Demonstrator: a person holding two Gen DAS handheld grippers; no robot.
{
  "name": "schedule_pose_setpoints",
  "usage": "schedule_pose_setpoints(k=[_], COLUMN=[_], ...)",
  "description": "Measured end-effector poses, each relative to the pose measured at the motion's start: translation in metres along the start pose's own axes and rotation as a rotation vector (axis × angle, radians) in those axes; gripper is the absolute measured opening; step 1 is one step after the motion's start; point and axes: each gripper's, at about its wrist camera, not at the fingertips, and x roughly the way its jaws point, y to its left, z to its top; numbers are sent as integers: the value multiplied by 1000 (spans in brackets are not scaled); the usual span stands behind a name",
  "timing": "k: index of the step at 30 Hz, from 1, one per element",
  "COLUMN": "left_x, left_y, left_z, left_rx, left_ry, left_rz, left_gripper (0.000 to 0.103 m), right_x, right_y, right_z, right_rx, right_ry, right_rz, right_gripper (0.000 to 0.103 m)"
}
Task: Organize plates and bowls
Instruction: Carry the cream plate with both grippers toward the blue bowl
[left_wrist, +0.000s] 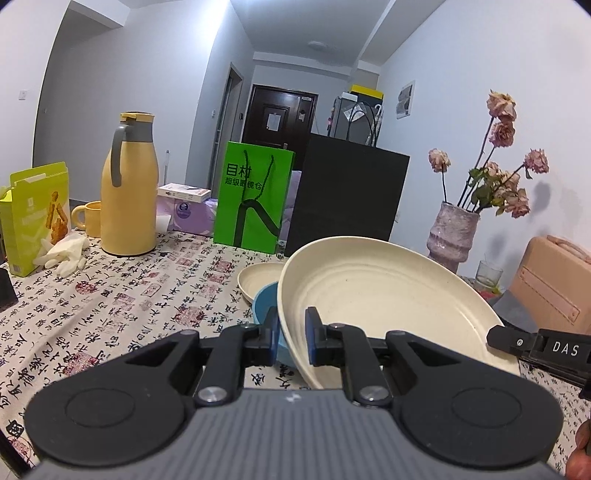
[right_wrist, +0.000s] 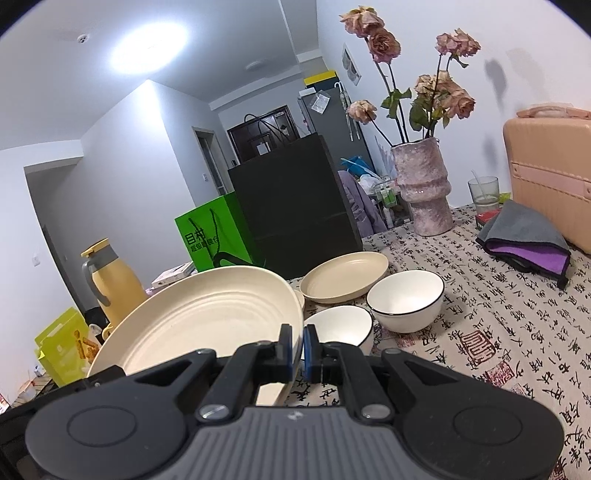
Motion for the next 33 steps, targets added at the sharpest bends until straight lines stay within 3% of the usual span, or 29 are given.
schedule_pose_setpoints(k=[11,33], left_x=[1,18], left_y=[-9,-11], left_z=[-12,-45], left_rx=[26,53], left_ry=[12,114], left_rz=[-24,-44], left_gripper=[13,14], right_x=[-3,3], right_y=[-19,-44], right_z=[-12,-38], right_rx=[37,64], right_ry=[8,65], right_rz=[-2,-33], right_gripper=[6,6])
